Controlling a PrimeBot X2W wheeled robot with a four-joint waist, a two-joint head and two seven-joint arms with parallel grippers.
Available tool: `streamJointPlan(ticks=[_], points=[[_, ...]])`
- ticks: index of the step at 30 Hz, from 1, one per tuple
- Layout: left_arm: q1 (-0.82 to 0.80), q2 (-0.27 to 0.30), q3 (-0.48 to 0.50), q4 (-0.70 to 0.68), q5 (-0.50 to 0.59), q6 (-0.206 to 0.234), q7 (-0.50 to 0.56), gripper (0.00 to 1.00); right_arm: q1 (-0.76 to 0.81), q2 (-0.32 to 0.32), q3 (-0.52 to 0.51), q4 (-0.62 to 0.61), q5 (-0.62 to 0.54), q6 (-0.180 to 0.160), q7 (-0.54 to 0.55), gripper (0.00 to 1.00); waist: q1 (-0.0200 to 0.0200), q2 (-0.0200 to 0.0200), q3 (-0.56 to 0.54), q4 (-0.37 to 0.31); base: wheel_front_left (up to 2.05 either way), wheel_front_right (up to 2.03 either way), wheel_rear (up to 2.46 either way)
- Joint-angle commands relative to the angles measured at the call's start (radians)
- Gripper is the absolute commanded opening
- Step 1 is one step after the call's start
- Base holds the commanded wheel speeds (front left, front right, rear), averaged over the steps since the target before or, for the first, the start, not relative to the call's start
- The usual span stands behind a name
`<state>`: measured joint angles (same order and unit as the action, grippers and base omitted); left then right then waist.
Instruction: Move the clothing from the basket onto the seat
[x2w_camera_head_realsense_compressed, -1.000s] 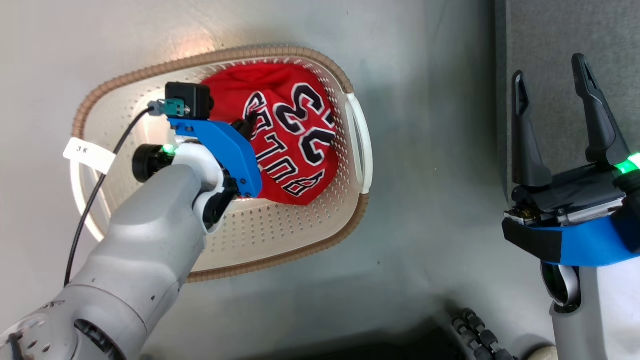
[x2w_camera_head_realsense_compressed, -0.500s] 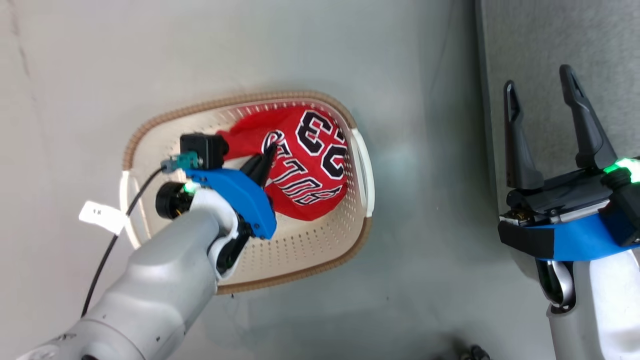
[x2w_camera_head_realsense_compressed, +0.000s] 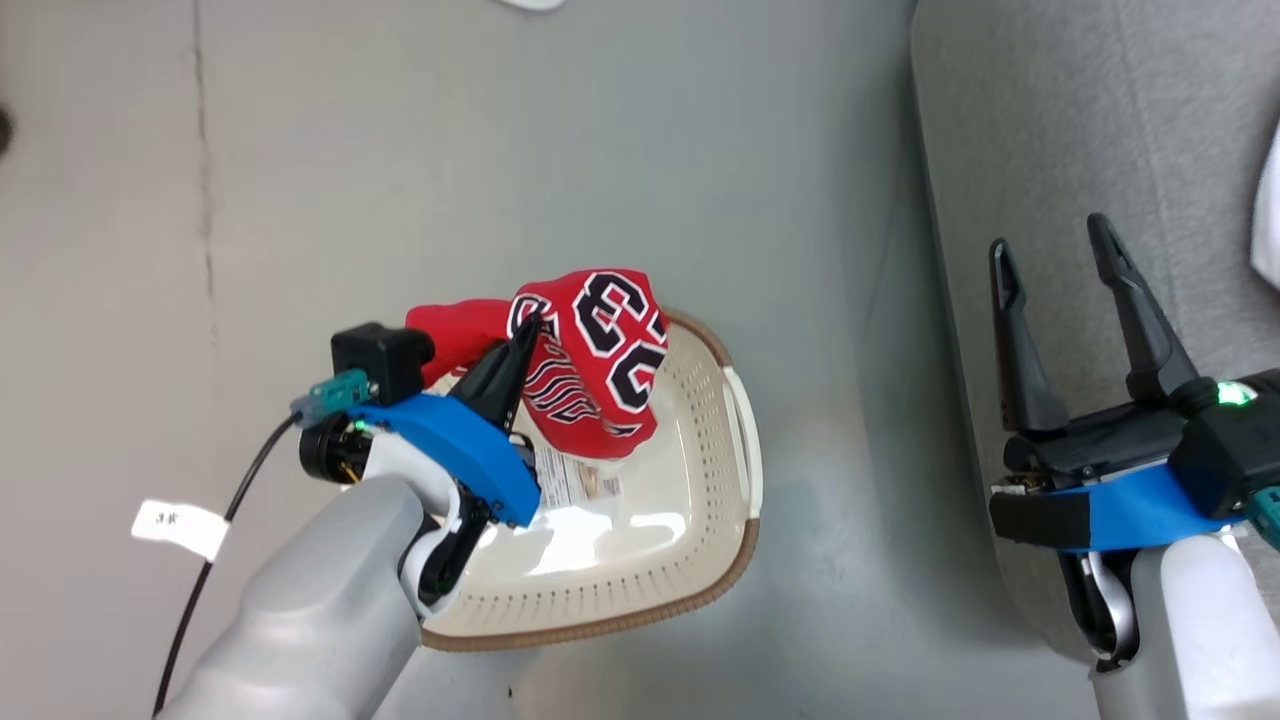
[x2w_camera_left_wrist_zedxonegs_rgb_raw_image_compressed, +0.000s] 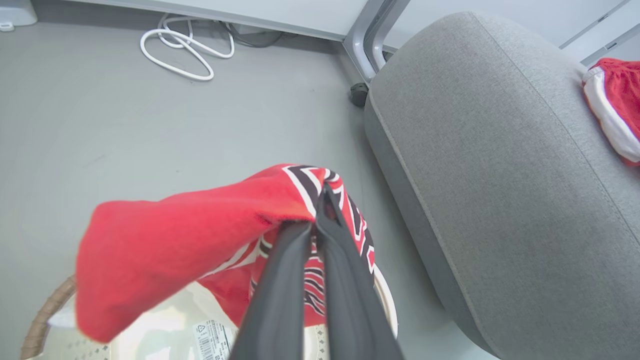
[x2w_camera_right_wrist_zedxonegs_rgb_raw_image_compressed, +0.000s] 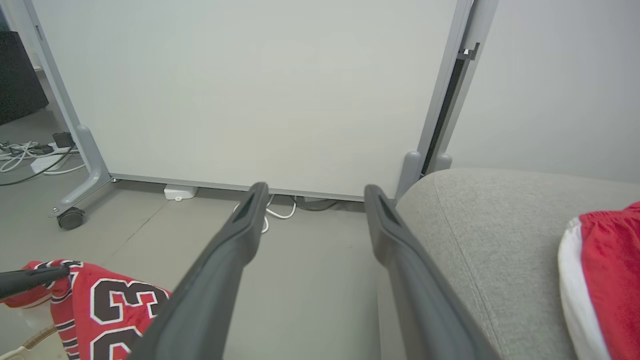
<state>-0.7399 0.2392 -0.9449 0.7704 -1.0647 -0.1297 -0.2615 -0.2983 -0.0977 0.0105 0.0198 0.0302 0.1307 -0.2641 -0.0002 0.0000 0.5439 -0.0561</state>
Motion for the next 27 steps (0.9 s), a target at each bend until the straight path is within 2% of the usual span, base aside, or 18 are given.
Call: streamJointPlan(ticks=[1,7,13,20,27], points=[[0.019,-0.002,0.024,-0.014,0.023,-0.001,-0.005,0.00,0.015,0.002,0.000,0.006,0.006,0.000,-0.001,1.00,0.0002,0.0000,-0.073,0.013,0.00,0.00,0.00],[0.112,-0.001,0.149,-0.089,0.191,-0.001,-0.005,0.00,0.048,0.006,0.009,0.043,0.018,0.000,-0.001,1.00,0.0002,0.0000,-0.186,0.020,0.00,0.00,0.00],[0.159,-0.007,0.203,-0.156,0.330,-0.001,-0.005,0.00,0.076,0.007,0.019,0.073,0.028,0.000,-0.001,1.00,0.0002,0.0000,-0.278,0.021,0.00,0.00,0.00],[0.161,-0.018,0.208,-0.221,0.430,-0.001,-0.005,0.00,0.106,0.008,0.036,0.098,0.036,0.000,-0.001,1.00,0.0002,0.0000,-0.370,0.012,0.00,0.00,0.00],[0.124,-0.029,0.176,-0.264,0.478,-0.001,-0.005,0.00,0.135,0.011,0.043,0.109,0.044,0.000,-0.001,1.00,0.0002,0.0000,-0.439,0.003,0.00,0.00,0.00]])
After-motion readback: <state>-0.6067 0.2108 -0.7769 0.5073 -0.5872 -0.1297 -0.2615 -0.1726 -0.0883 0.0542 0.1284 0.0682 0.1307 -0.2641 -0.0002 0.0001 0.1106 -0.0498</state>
